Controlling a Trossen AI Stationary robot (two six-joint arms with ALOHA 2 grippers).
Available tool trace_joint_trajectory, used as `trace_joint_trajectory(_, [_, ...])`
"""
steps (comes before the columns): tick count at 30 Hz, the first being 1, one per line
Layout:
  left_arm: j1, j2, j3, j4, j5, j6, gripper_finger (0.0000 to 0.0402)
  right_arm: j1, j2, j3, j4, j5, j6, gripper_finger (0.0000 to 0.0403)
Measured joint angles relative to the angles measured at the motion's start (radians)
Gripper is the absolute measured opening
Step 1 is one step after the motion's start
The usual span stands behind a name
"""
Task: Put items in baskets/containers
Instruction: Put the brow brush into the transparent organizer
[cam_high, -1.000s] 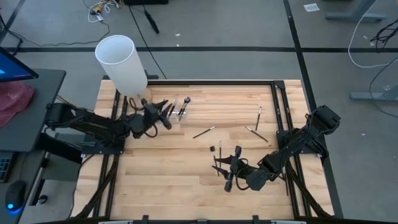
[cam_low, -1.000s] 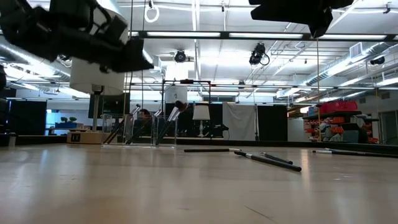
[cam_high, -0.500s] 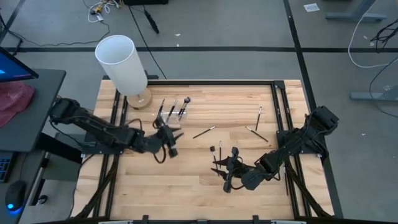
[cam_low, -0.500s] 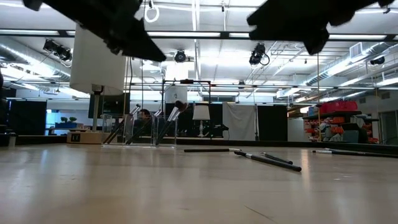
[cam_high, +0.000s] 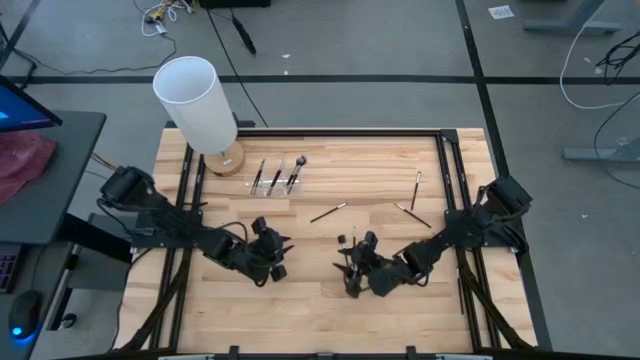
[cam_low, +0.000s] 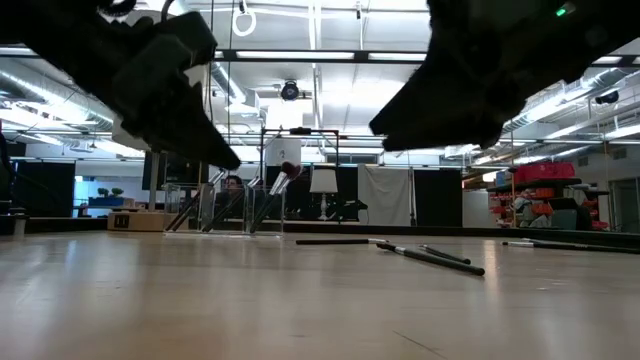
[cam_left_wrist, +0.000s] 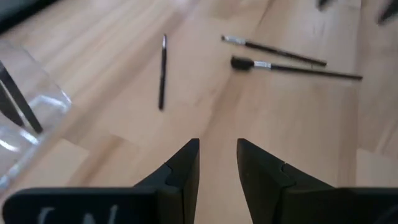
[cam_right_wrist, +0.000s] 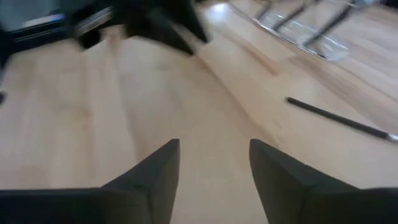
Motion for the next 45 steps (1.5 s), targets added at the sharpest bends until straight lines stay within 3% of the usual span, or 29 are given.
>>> trace_joint_trajectory(12, [0.006,0.098,0.0,0.105,-0.039,-0.016,0.011,-0.065,0.006,0.0,-0.141,-0.026,0.167,0.0208])
trace_joint_trajectory(21, [0.006,0.097,0.0,0.11,-0.044,-0.017,0.011,-0.064,0.152,0.023,-0.109,-0.028,0.139,0.0206])
trace_joint_trajectory(28, [0.006,0.097,0.0,0.117,-0.044,-0.016,0.011,-0.069,0.229,0.027,-0.102,0.02,0.221,0.0173])
trace_joint_trajectory(37, [0.006,0.097,0.0,0.12,-0.044,-0.015,0.011,-0.067,0.213,0.025,-0.131,-0.012,0.051,0.0121])
trace_joint_trajectory(45, [0.006,0.097,0.0,0.121,-0.044,-0.014,0.011,-0.065,0.171,0.022,0.016,-0.035,-0.057,0.0121])
